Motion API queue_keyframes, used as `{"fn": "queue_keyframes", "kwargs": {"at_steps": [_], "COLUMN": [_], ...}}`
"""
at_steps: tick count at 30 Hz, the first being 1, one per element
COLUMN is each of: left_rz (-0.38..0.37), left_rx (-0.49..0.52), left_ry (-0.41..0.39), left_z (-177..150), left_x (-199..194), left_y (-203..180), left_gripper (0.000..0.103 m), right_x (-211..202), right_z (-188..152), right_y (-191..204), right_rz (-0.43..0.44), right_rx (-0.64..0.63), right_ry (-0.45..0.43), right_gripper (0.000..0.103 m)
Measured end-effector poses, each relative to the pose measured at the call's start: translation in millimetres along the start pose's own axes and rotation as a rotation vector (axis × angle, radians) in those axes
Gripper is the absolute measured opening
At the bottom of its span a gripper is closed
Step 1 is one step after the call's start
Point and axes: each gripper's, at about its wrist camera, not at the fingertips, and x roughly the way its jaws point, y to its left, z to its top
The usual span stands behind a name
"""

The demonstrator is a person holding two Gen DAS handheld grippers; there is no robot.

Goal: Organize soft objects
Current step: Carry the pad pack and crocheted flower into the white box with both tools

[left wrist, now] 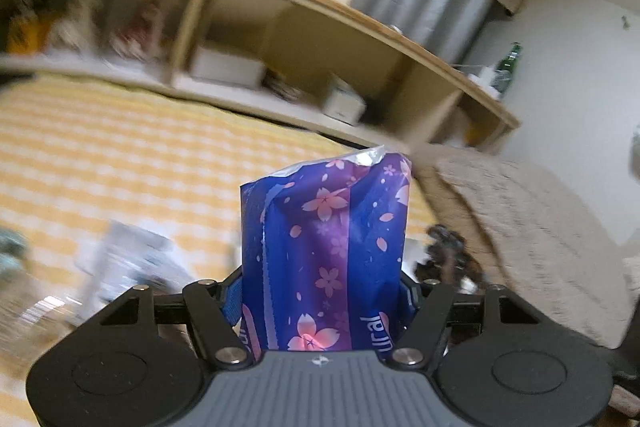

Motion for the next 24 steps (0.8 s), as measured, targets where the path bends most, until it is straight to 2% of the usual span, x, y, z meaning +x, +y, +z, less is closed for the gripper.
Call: {"fn": "queue_keyframes", "kwargs": {"at_steps": [4, 7, 9, 12, 14, 15, 17, 19, 24], "left_rz": [-0.086, -0.114, -0.097, -0.033, 0.005, 0.022, 0.04, 0.035, 0.075], "left_rx": [-0.059, -0.093, -0.1, -0.081, -0.082, -0.083, -0.071, -0.056, 0.004], "left_ry": [0.052, 0.115, 0.155, 0.193, 0.211, 0.212, 0.2, 0.179, 0.172], "left_z": [-15.3, -29.5, -41.9, -56.8, -62.8, -64.4, -62.8, -58.2, -50.8], "left_x": [28.8, 51.1, 64.8, 82.2, 88.6, 87.9, 85.6, 82.1, 77.8], "left_y": [-7.0, -4.1, -2.1, 2.8, 6.5, 8.8, 10.8, 10.9, 9.6], "left_gripper": [0.069, 0.069, 0.069, 0.07, 0.076, 0.078, 0.088, 0.091, 0.092], "right_x": [1.1, 4.4, 7.6, 15.0, 20.5, 23.7, 29.7, 37.0, 55.3], "right_z": [-2.1, -3.5, -5.9, -10.1, -12.4, -13.3, -16.6, -19.6, -29.4], "right_y": [-11.9, -14.8, -17.6, -17.7, -18.5, -18.9, -20.0, -21.3, -26.7], "right_rz": [-0.025, -0.042, -0.043, -0.039, -0.037, -0.037, -0.036, -0.036, -0.067], "right_rx": [0.022, 0.019, 0.023, 0.017, 0.013, 0.013, 0.013, 0.014, 0.028], "right_ry": [0.01, 0.023, 0.042, 0.08, 0.106, 0.121, 0.154, 0.19, 0.283], "right_gripper": [0.04, 0.04, 0.04, 0.04, 0.04, 0.04, 0.04, 0.039, 0.04]}}
